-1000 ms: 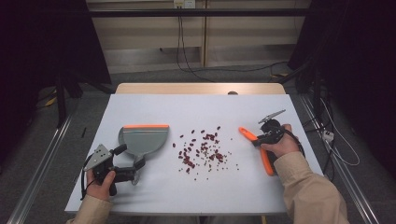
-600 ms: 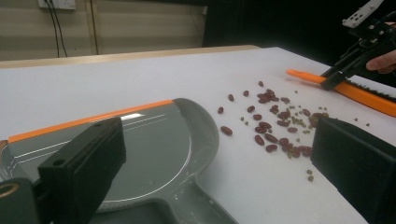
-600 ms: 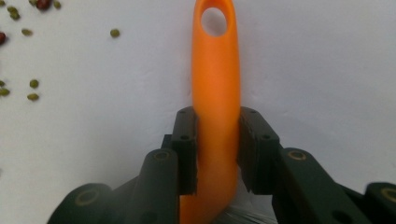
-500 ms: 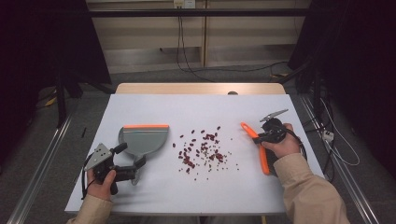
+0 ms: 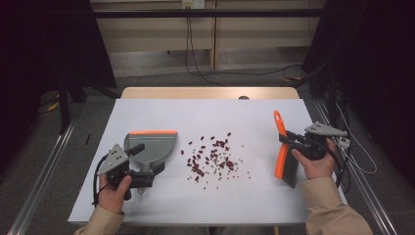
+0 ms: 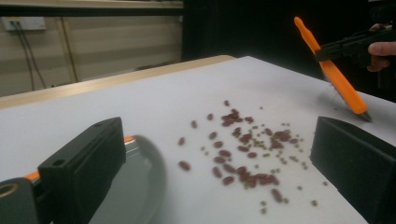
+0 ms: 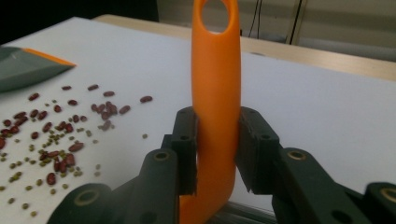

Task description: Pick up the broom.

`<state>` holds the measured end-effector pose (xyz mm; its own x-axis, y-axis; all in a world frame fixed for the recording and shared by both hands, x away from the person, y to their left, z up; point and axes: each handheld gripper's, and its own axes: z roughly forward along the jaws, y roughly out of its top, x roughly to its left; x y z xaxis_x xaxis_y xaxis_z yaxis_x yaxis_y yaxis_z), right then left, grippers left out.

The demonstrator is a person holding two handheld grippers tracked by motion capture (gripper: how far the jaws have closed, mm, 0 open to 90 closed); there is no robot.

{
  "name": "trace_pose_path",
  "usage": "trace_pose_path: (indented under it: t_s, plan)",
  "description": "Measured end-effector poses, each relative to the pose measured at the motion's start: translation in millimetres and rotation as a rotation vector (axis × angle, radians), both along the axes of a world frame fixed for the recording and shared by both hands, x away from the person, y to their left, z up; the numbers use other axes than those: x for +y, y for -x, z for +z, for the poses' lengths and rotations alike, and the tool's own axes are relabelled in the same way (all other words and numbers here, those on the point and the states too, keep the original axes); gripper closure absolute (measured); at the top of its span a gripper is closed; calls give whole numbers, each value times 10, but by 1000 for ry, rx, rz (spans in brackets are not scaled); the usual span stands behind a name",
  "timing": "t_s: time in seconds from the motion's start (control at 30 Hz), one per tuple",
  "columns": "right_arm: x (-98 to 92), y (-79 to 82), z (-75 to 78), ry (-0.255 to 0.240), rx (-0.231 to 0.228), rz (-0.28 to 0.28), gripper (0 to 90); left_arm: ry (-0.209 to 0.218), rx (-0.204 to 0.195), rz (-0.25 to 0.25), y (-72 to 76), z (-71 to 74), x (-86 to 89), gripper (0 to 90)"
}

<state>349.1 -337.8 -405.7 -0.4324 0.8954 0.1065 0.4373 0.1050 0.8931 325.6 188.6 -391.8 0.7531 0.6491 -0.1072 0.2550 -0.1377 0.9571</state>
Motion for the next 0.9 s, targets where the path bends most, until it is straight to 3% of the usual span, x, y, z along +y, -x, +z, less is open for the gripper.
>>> trace_pose_path:
  t_s: [0.03, 0.13, 0.2, 0.57, 0.73, 0.8, 0.83, 0.9]
  plan:
    - [-21, 55, 10, -23, -36, -6, 702, -1, -1, -22, 9, 25, -74, 32]
    - [-97, 182, 20, -95, -81, -21, 702, -16, -13, -81, 35, 94, -293, 32]
    - [-126, 245, 18, -119, -101, -23, 702, 3, -15, -110, 52, 127, -455, 32]
    - [-158, 396, 53, -160, -184, -19, 702, 19, -3, -218, -40, 83, -1143, 30]
    - [-134, 375, 119, -184, -212, -9, 702, 42, 1, -273, -91, 25, -1353, 33]
    - [-108, 348, 144, -187, -220, -7, 702, 24, -1, -296, -127, -7, -1476, 36]
    - [-99, 339, 153, -191, -223, -1, 702, 14, 7, -306, -159, -34, -1567, 37]
    - [-64, 319, 180, -193, -234, 0, 702, 36, 50, -327, -211, -79, -1716, 49]
